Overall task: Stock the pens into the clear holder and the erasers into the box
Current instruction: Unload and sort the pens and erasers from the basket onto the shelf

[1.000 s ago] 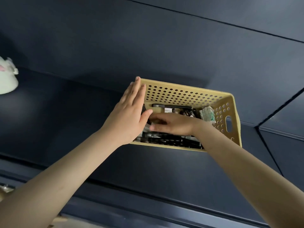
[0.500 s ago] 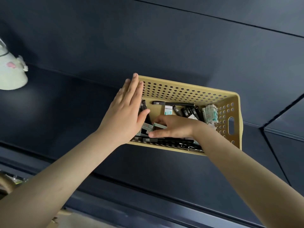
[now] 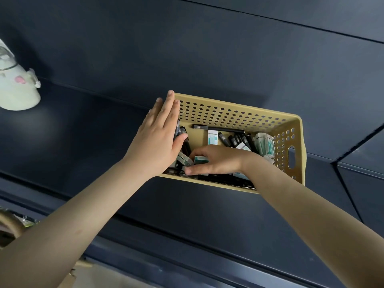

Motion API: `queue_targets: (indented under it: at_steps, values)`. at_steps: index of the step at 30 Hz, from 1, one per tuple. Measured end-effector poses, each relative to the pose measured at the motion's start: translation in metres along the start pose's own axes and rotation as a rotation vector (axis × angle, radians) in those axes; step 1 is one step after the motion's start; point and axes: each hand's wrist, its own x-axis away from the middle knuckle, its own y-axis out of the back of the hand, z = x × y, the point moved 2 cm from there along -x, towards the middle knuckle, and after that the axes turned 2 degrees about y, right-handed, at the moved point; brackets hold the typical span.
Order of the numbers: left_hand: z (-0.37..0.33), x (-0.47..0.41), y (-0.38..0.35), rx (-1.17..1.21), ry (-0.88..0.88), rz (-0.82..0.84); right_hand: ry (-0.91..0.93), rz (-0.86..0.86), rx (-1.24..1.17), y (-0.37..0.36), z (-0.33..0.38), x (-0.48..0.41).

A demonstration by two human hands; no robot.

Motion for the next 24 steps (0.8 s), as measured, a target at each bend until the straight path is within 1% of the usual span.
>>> queue_targets:
  at_steps: [4,7,14,19,24]
  values:
    - [0.000,0.002,0.000,0.000,0.009,0.000,0.019,-0.035,-0.001,-0.002,-0.001,0.000]
    - [0.000,0.002,0.001,0.004,0.016,-0.002,0.028,-0.026,-0.013,0.000,-0.001,-0.001]
    - [-0.001,-0.001,0.001,0.023,0.038,0.009,0.048,0.075,-0.029,0.010,0.002,0.003]
    - [0.000,-0.003,0.001,0.033,0.041,0.005,0.073,0.190,-0.058,0.020,-0.005,0.001]
    - [-0.001,-0.003,0.002,0.048,0.048,0.003,0.063,0.233,-0.085,0.019,-0.009,-0.003]
